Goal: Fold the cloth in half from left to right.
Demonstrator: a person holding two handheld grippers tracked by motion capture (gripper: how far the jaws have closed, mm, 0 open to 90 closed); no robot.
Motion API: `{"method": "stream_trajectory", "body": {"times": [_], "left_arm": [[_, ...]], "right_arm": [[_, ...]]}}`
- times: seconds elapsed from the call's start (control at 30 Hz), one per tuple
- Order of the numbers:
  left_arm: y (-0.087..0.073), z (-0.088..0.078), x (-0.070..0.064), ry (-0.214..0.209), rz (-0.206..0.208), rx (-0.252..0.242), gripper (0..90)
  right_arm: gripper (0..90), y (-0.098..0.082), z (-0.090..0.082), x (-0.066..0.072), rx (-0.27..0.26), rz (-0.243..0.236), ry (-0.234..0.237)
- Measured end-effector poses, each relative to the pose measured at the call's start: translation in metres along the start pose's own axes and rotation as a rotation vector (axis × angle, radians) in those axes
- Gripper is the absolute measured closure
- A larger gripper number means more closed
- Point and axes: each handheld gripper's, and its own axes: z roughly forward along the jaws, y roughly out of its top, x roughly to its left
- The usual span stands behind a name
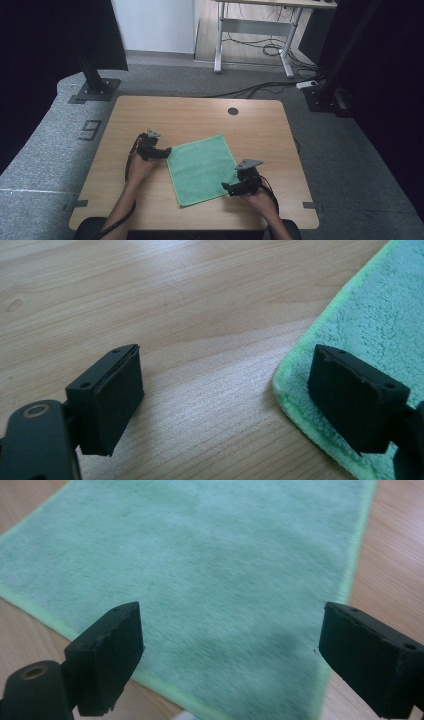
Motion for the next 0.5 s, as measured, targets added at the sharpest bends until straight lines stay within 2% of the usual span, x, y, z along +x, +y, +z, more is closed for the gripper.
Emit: {"method": "stream_trajectory", "body": {"times": [0.2,0.5], "left_arm": [[0.000,-0.001,-0.001,-0.008,0.018,-0.001,17.3],[-0.002,-0.003,-0.003,-0.032,0.039,-0.019,29.0]], "right_arm": [[12.5,0.008,0.011,0.013,0.010,-0.020,0.053],[13.2,0.020,0.029,0.038,0.025,-0.073,0.142]]}}
